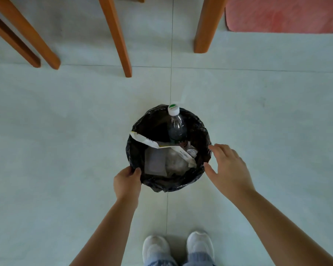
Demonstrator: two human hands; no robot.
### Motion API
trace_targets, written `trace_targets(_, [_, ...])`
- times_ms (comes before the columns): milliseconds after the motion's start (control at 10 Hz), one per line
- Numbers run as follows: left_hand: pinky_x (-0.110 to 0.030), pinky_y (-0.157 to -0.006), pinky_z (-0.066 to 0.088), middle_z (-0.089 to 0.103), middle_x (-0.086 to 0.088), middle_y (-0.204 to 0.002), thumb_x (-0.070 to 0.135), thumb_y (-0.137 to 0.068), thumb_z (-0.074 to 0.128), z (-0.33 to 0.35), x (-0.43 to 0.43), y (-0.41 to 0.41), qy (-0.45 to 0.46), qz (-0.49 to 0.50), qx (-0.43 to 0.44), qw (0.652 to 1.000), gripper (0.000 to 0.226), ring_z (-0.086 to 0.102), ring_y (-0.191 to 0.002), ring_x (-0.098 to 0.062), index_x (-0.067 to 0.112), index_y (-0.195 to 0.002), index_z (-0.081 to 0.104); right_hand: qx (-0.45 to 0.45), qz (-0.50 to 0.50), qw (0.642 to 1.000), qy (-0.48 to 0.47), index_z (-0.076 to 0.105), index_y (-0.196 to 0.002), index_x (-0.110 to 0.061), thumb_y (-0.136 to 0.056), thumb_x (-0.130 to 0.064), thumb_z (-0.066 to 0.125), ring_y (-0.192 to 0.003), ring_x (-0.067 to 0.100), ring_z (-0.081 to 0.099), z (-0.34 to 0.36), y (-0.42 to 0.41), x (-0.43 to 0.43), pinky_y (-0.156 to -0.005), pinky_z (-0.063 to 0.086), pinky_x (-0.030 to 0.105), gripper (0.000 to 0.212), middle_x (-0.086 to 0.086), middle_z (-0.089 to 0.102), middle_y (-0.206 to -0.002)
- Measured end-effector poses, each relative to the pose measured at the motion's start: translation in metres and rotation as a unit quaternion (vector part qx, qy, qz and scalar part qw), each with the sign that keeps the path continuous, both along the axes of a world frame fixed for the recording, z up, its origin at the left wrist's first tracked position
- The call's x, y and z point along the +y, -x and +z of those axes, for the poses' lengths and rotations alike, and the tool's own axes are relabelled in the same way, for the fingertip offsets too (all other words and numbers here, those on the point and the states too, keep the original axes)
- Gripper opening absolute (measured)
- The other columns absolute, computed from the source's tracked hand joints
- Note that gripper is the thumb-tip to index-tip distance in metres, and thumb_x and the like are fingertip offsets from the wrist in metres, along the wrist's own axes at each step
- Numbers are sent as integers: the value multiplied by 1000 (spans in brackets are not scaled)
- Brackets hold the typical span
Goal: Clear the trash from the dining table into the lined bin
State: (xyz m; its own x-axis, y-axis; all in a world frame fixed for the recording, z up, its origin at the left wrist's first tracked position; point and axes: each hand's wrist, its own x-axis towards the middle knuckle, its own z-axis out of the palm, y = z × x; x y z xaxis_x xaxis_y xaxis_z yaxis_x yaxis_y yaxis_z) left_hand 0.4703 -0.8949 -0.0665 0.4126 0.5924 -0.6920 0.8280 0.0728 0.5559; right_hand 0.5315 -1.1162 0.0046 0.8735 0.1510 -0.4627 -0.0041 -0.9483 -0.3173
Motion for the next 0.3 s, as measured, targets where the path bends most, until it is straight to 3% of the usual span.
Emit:
trace_targets(100, [-40, -73, 44, 55, -18, -75, 8, -85, 53, -13, 1, 3, -1, 2, 3, 1000, 18, 51, -70, -27, 9, -67, 52, 2, -1, 1000, 1, 44, -126, -13, -84, -27, 55, -112, 28, 49, -11, 8, -1, -93, 41, 39, 45, 7, 51, -127])
trace_targets(200, [-40, -71, 48, 64, -23, -81, 15, -87, 54, -18, -1, 7, -31, -14, -5, 999, 19, 62, -78, -40, 2, -76, 62, 4, 0, 1000, -4, 43, -127, -14, -84, -27, 54, -112, 27, 49, -17, 13, -3, -93, 41, 38, 46, 6, 51, -127])
trace_targets(300, [-40, -79, 49, 67, -15, -95, 21, -87, 58, -10, -4, 12, -25, -12, -14, 1000, 21, 62, -89, -37, 6, -99, 66, -11, -1, 1000, -8, 44, -126, -14, -84, -26, 55, -112, 28, 50, -16, 17, -2, -92, 41, 38, 45, 7, 53, -125])
